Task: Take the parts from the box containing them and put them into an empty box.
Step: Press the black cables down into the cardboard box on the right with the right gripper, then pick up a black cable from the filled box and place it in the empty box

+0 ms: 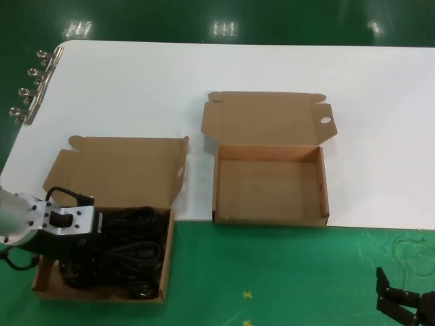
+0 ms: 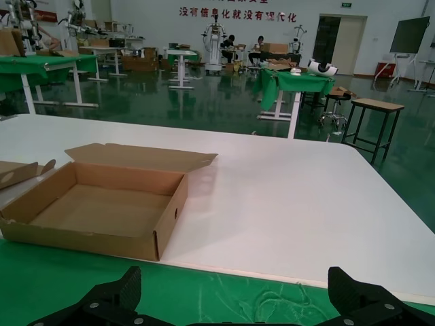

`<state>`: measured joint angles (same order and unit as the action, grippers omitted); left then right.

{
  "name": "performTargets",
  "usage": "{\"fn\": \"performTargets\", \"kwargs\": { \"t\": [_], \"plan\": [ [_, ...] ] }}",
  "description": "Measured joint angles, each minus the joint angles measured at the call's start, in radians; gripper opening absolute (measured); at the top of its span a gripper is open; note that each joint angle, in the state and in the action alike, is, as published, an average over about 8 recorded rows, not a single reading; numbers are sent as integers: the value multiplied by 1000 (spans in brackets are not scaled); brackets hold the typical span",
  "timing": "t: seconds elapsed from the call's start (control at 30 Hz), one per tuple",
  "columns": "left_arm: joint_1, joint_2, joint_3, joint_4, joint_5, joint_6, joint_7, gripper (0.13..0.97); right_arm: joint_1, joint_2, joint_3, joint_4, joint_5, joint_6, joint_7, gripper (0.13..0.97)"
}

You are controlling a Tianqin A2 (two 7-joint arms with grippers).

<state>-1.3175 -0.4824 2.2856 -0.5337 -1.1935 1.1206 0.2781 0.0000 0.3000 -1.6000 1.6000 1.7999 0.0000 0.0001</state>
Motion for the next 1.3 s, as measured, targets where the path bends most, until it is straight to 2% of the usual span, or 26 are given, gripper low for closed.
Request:
{"fn": "performTargets", "kwargs": {
  "t": [0.07, 0.37, 0.6, 0.8, 0.93, 1.03, 1.17, 1.3],
  "plan": [
    [2, 0, -4, -3, 3, 1, -1, 378, 0, 0, 0, 0, 0, 0, 0, 966],
    [5, -1, -21, -7, 12, 6, 0, 237, 0, 0, 0, 0, 0, 0, 0, 966],
    [1, -23, -38, -54, 12, 24, -18, 225, 0, 0, 0, 0, 0, 0, 0, 966],
    [10, -68, -63, -169, 1, 59, -59, 206, 0, 0, 0, 0, 0, 0, 0, 966],
    [28, -102, -85, -297, -19, 92, -107, 206, 0, 0, 0, 0, 0, 0, 0, 966],
    [38, -116, -99, -393, -34, 114, -150, 206, 0, 0, 0, 0, 0, 0, 0, 966],
    [44, -101, -103, -476, -34, 122, -197, 206, 0, 0, 0, 0, 0, 0, 0, 966],
    [39, -40, -87, -493, -8, 91, -222, 206, 0, 0, 0, 0, 0, 0, 0, 966]
  ]
}}
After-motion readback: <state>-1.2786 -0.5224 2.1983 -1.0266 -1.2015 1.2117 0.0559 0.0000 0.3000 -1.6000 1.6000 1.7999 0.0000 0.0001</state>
